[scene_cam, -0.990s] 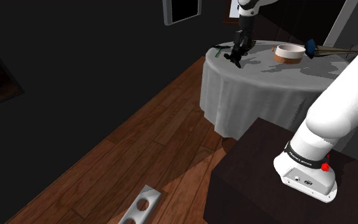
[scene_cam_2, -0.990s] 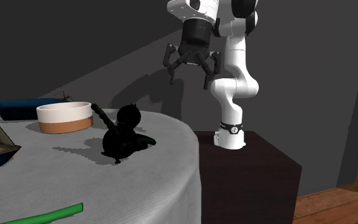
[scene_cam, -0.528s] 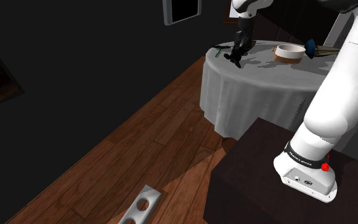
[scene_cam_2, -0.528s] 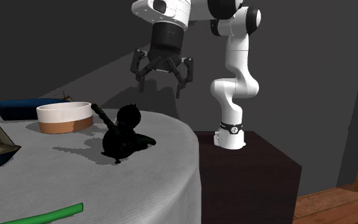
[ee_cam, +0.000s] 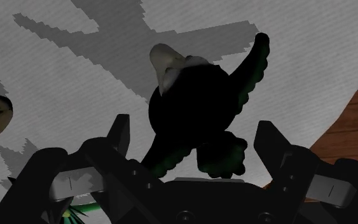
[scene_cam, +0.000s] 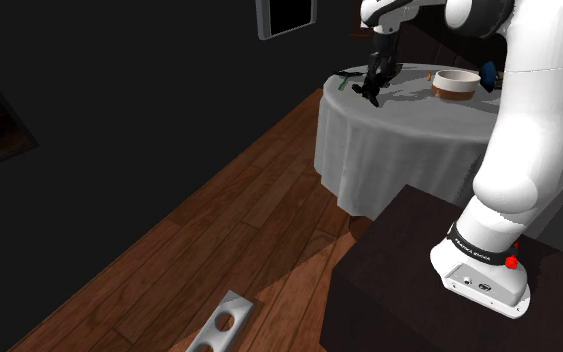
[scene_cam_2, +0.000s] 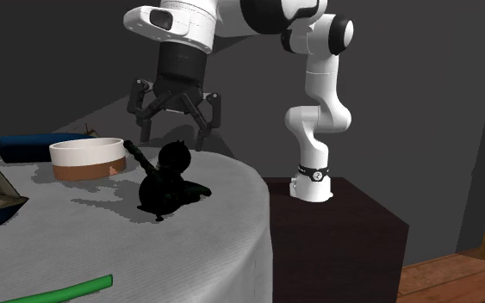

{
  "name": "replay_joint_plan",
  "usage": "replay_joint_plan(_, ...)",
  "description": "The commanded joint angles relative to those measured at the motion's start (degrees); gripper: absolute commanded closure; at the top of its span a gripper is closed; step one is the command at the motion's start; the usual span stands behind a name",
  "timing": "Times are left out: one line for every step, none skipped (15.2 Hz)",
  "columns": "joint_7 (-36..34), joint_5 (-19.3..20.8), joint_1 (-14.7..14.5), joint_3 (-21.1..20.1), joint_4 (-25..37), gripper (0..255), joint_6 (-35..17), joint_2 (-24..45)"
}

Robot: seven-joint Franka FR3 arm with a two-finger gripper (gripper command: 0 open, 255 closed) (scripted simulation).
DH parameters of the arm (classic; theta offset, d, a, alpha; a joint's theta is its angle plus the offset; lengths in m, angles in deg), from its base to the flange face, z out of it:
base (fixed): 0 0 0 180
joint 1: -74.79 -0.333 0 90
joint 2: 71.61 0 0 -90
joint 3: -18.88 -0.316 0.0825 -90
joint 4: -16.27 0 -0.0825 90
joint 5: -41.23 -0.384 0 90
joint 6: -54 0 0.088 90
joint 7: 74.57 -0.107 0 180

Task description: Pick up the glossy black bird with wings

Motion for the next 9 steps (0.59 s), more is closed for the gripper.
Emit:
replay_joint_plan(0.14, -0.21, 0.12, -0.06, -0.79, 0, -1.23, 0.42)
replay_joint_plan(0.13, -0.27, 0.11, -0.1, -1.39, 0, -1.95, 0.56)
replay_joint_plan(0.13, -0.34, 0.11, -0.14, -1.97, 0, -2.66, 0.7)
replay_joint_plan(0.13, -0.41, 0.11, -0.18, -2.53, 0, -3.37, 0.86)
replay_joint_plan(0.13, -0.45, 0.11, -0.2, -2.87, 0, -3.78, 0.95)
replay_joint_plan(0.13, -0.45, 0.11, -0.2, -2.85, 0, -3.77, 0.96)
replay_joint_plan(0.13, -0.46, 0.11, -0.2, -2.85, 0, -3.77, 0.96)
replay_joint_plan(0.11, -0.46, 0.1, -0.21, -2.86, 255, -3.8, 0.98)
replay_joint_plan(0.1, -0.44, 0.08, -0.21, -2.89, 255, -3.81, 0.95)
